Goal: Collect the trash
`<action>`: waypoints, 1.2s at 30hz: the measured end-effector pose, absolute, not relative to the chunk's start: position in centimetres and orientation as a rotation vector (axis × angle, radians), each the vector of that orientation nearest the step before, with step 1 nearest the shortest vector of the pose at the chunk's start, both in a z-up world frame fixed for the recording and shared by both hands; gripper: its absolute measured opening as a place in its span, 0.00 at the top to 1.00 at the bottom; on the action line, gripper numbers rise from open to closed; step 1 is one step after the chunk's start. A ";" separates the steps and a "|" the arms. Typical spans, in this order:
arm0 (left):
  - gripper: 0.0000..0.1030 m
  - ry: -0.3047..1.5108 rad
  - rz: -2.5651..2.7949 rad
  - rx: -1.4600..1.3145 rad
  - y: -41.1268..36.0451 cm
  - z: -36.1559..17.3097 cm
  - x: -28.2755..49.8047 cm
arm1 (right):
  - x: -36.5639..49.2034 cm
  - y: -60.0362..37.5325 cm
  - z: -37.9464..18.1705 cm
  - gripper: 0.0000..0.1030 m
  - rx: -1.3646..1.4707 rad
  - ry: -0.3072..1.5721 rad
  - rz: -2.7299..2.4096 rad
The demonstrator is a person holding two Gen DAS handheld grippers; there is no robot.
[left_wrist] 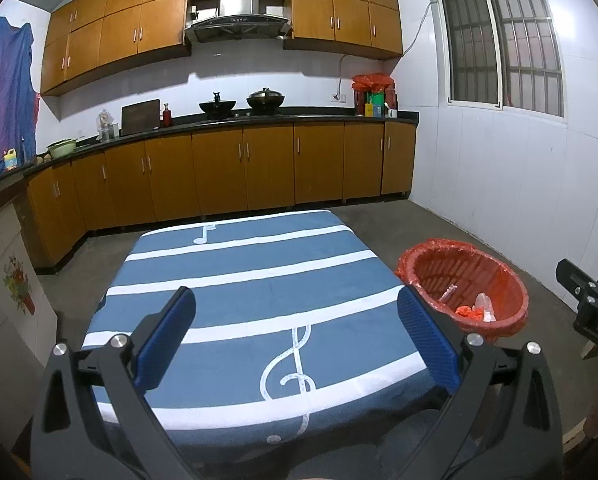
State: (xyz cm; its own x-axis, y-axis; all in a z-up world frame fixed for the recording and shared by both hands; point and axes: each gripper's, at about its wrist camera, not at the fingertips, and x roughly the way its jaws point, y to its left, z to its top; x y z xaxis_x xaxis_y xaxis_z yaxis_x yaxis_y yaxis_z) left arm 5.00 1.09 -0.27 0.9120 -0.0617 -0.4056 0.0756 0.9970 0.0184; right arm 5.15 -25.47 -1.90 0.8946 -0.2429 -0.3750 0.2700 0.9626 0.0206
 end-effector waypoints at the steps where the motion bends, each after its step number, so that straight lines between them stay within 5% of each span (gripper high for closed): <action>1: 0.04 0.420 -0.070 0.034 1.1 -0.3 4.8 | 5.1 -25.4 -2.0 0.02 0.073 0.383 -0.268; 36: 0.04 0.469 -0.068 0.026 0.7 -1.8 3.0 | 4.1 -25.1 -3.7 0.02 0.083 0.443 -0.265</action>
